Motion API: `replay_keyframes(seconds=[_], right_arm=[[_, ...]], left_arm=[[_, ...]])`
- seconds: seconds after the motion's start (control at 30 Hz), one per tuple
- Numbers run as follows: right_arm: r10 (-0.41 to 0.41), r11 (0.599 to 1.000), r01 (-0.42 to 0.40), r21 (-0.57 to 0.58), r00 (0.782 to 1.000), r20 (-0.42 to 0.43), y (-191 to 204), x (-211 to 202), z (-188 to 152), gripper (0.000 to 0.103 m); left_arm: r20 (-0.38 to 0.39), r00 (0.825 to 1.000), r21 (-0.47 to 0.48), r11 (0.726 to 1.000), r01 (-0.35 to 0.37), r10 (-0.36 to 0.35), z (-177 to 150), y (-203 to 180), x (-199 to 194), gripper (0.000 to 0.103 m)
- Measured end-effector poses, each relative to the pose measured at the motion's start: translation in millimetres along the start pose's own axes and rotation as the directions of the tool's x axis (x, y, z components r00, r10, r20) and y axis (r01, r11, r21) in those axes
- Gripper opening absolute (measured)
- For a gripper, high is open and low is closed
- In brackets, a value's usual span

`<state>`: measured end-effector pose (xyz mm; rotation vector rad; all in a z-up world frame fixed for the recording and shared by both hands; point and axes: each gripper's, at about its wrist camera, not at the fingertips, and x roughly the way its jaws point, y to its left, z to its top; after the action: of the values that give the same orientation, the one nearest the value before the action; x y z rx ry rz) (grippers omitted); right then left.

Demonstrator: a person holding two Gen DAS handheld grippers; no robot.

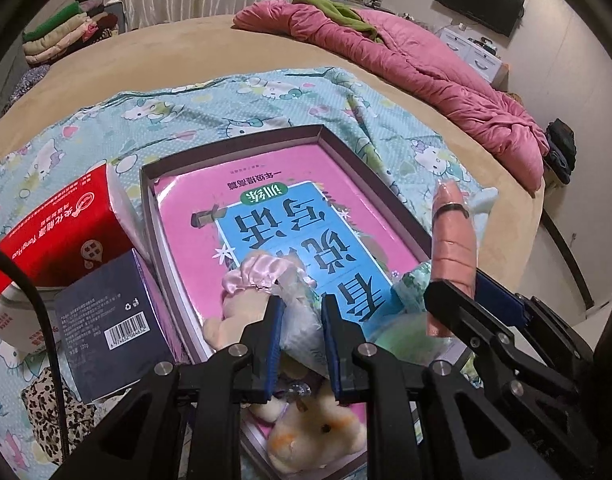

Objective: Organize soft objects
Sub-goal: 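Carry the clear packet with the left tool while the right tool carries the pink item to the tray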

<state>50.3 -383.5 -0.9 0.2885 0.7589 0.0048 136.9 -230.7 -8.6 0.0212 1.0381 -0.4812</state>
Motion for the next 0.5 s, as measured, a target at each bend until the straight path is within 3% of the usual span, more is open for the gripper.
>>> replay_keyframes(seconds=[0.5], right_arm=[[0.021, 0.998, -0.026, -0.063, 0.997, -0.078, 13, 19, -7, 0.047]], left_arm=[[-0.025, 1.0, 0.026, 1.0, -0.006, 0.006, -7, 3, -1, 0.021]])
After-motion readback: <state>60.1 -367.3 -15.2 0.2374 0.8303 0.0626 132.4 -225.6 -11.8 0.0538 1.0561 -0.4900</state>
